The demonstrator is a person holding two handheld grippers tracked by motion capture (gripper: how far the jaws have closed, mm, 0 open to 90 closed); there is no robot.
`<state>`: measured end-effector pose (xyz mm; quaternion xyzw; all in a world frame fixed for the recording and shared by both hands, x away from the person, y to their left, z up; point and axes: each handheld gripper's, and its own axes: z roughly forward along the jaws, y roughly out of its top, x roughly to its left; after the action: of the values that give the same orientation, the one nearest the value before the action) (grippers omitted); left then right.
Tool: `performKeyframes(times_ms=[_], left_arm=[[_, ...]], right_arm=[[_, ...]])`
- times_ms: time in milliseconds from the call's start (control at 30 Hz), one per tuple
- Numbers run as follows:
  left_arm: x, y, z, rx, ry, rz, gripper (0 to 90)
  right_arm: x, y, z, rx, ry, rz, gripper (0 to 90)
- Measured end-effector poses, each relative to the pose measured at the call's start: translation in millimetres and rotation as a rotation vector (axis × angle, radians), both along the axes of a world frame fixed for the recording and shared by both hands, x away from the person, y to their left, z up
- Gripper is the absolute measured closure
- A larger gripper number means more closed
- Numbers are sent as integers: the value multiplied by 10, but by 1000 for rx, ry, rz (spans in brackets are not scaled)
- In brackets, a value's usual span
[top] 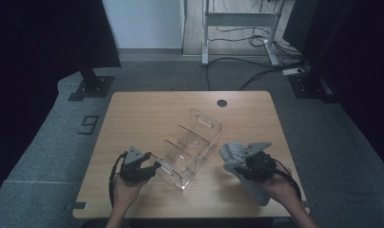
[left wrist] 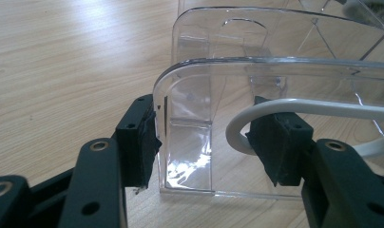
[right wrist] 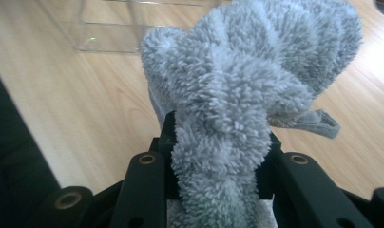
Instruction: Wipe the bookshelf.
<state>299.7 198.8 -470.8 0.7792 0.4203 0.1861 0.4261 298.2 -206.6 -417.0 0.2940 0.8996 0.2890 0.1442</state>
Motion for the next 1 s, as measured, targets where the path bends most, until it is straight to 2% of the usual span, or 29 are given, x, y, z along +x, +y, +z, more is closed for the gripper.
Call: performKeyframes(times_ms=[333,500,700,1000], left_arm=[[0,0,-1,0,0,0,440],[1,1,0,0,0,-2,440],[3,0,0,-3,0,-2,440],[5,8,1,-2,-1,-3,440]], right_arm=[[124,-366,82,-16,-26,-108,653],[205,-520,72,-19,-19,-161,653],[329,-632,-87,-29,-6,-215,652],[514,-706,-461,-23,33,-262,646]])
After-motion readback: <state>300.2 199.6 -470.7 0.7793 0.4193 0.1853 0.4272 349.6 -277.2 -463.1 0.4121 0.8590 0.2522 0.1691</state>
